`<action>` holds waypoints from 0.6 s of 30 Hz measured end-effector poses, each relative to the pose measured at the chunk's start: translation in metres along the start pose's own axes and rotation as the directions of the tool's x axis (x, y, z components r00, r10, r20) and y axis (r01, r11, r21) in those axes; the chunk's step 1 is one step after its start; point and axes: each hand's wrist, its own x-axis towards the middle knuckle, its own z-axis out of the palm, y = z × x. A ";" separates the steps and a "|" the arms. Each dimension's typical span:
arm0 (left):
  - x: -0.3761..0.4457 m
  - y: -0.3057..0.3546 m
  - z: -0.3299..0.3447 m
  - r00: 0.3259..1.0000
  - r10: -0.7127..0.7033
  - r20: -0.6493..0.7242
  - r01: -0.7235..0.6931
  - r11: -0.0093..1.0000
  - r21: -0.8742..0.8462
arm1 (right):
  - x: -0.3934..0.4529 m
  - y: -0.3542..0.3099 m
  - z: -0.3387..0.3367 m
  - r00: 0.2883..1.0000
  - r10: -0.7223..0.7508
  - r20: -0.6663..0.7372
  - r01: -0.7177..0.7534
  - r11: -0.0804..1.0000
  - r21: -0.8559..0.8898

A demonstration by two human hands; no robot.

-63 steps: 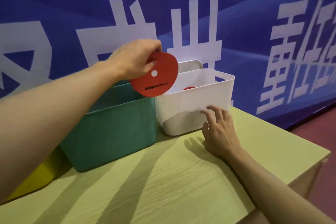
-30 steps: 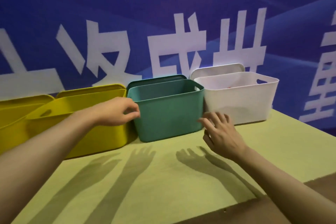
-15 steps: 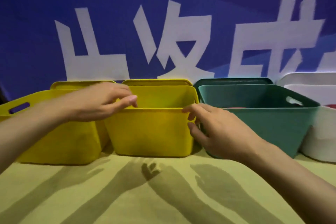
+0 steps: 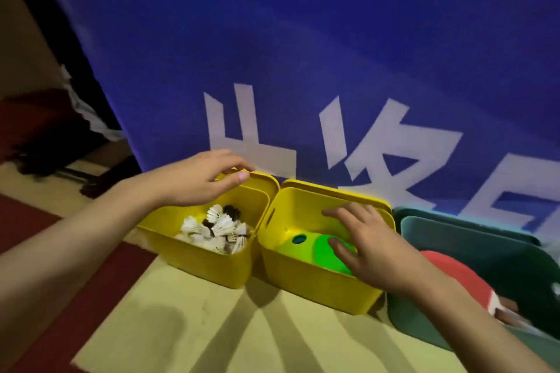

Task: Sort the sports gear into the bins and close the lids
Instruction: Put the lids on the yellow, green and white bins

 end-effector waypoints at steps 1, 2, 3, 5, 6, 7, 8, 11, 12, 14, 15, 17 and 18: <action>-0.007 0.003 -0.015 0.999 -0.042 -0.014 0.041 0.999 -0.023 | 0.002 -0.006 -0.012 1.000 -0.011 0.007 0.011 1.000 0.023; -0.013 0.004 -0.027 0.997 -0.075 -0.035 0.073 0.996 -0.043 | 0.005 -0.010 -0.022 1.000 -0.013 0.009 0.013 0.999 0.038; -0.022 0.005 -0.041 0.993 -0.105 -0.059 0.102 0.993 -0.060 | 0.009 -0.015 -0.034 1.000 -0.008 0.016 0.007 0.998 0.055; -0.042 0.003 -0.063 0.984 -0.136 -0.114 0.127 0.989 -0.081 | 0.019 -0.023 -0.051 1.000 -0.003 0.027 0.001 0.997 0.076; -0.053 0.000 -0.072 0.982 -0.136 -0.134 0.126 0.989 -0.082 | 0.024 -0.027 -0.056 1.000 -0.001 0.026 -0.001 0.997 0.081; -0.064 -0.005 -0.075 0.979 -0.133 -0.152 0.123 0.990 -0.073 | 0.029 -0.031 -0.057 1.000 0.004 0.027 -0.006 0.996 0.084; -0.074 -0.013 -0.081 0.975 -0.134 -0.180 0.126 0.991 -0.055 | 0.037 -0.036 -0.058 1.000 0.005 0.026 -0.008 0.996 0.088; -0.095 -0.046 -0.085 0.952 -0.188 -0.241 0.174 0.982 -0.077 | 0.062 -0.057 -0.047 0.999 0.024 0.036 -0.027 0.994 0.103; -0.097 -0.059 -0.083 0.949 -0.200 -0.244 0.184 0.979 -0.089 | 0.071 -0.063 -0.043 0.999 0.032 0.043 -0.036 0.994 0.100; -0.094 -0.087 -0.080 0.949 -0.215 -0.230 0.192 0.974 -0.117 | 0.097 -0.077 -0.029 0.997 0.060 0.050 -0.065 0.994 0.089; -0.091 -0.102 -0.077 0.952 -0.217 -0.218 0.191 0.972 -0.136 | 0.112 -0.082 -0.020 0.996 0.076 0.049 -0.080 0.993 0.086; -0.082 -0.127 -0.073 0.959 -0.204 -0.198 0.176 0.972 -0.153 | 0.140 -0.093 -0.005 0.993 0.112 0.043 -0.115 0.989 0.090; -0.077 -0.142 -0.072 0.962 -0.203 -0.182 0.175 0.972 -0.160 | 0.155 -0.098 0.003 0.990 0.134 0.046 -0.138 0.986 0.091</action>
